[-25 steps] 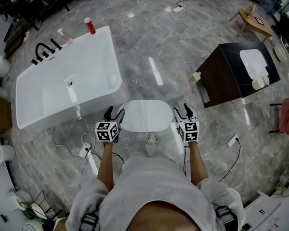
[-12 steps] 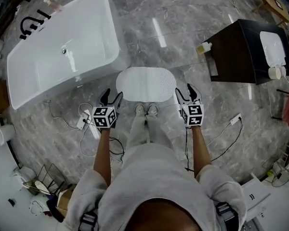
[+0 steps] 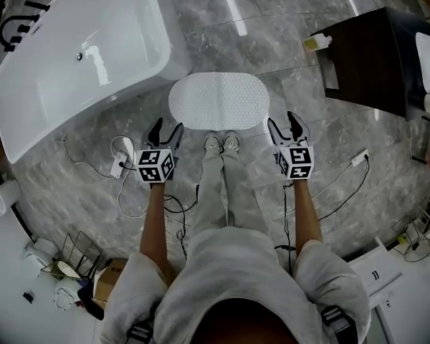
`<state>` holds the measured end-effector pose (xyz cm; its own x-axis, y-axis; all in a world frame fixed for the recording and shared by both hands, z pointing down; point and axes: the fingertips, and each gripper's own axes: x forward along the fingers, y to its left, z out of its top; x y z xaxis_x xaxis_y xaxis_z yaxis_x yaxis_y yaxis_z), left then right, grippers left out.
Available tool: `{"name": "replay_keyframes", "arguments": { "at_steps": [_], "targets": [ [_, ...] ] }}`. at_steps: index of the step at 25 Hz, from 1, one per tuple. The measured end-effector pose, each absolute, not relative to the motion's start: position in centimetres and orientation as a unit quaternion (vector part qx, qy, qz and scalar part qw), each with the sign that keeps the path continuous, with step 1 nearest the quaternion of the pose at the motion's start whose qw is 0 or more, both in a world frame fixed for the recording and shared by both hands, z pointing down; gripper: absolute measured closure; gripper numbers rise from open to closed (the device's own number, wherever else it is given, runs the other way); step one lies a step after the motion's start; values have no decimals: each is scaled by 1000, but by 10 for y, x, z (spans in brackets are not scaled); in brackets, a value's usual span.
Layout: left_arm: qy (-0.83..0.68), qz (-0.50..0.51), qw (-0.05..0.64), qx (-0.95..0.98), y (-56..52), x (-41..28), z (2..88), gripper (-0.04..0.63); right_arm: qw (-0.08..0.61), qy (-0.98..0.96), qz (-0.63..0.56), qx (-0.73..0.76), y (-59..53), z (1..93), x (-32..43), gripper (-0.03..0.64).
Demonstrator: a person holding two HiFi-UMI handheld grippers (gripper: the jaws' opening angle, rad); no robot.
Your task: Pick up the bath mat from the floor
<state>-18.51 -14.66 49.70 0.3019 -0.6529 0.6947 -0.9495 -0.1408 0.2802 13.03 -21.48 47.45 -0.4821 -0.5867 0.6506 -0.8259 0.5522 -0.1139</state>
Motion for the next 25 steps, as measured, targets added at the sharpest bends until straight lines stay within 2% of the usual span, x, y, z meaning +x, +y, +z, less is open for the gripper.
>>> {"name": "replay_keyframes", "arguments": {
  "at_steps": [5, 19, 25],
  "targets": [
    [-553, 217, 369, 714, -144, -198, 550, 316, 295, -829, 230, 416, -210, 528, 124, 360],
    [-535, 230, 429, 690, -113, -207, 713, 253, 337, -803, 263, 415, -182, 691, 144, 302],
    [-528, 246, 429, 690, -101, -207, 774, 238, 332, -795, 285, 420, -162, 752, 146, 296]
  ]
}}
